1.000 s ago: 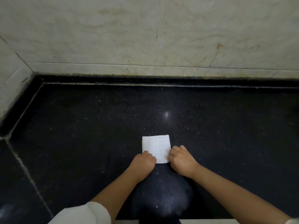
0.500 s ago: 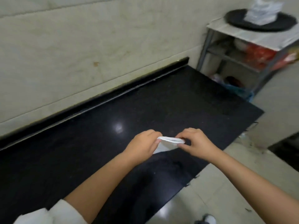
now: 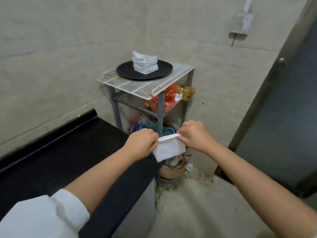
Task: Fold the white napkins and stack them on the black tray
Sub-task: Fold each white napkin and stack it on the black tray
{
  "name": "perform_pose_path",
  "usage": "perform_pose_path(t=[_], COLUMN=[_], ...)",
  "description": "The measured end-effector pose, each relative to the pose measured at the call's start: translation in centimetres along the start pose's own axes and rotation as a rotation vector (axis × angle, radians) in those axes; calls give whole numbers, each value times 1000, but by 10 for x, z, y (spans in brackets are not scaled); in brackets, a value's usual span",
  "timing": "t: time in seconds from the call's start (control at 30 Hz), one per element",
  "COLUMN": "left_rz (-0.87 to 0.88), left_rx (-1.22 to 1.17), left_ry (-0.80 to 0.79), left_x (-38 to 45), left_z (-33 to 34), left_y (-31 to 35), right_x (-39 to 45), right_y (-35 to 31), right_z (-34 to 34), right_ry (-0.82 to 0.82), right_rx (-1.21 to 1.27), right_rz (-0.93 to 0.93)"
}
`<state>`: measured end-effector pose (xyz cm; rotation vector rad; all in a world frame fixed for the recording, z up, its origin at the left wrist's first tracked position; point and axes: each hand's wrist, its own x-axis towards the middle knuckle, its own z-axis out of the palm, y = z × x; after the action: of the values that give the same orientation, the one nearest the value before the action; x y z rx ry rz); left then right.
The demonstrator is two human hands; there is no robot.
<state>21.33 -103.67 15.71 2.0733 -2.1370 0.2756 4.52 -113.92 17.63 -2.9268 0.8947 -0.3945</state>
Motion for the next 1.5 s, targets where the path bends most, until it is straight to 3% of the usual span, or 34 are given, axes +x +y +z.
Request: perform_pose_path(t=[0.23,0.43,0.6,0.73,0.87,0.93,1.03,1.13,1.17,1.27,1.43,1.5], left_rz=[-64,-272,-439,-622,-765,-696,-652,-828,-865,-933,-910,-924], left_rx=[2,22,68,74,214,316,434,342,334,306,359,363], left_ry=[138,243,249,283,475,592,459,23,-55,-52,-18,-81], left_x=[172,296,368,416,456,467,467,463,461,459,466,466], left_z=[-21,-46,-61,-74,-83,-74,-35,11,22,23,11,14], left_y=[-31,-93,-154,-208,-254,-264,-275,-269,-265,-251,-235,-230], right_x=[119,269,386,478,557,581,598,591,588,585,587,583], right_y=[111,169,190,189,188,193,206,224,229,235,241,244], right_z=[-42,-78,-88,-91,-87,-75,-31,16,26,29,15,16], right_ry=[148,189,196,187,281,277,147,-97,-143,-169,-52,-125], right_rx=[4,153,276,513,616,720,648,497,474,411,366,279], right_rz=[30,-44,-111,-151,-270,-299,-366,-486,-530,-550,-590,-608])
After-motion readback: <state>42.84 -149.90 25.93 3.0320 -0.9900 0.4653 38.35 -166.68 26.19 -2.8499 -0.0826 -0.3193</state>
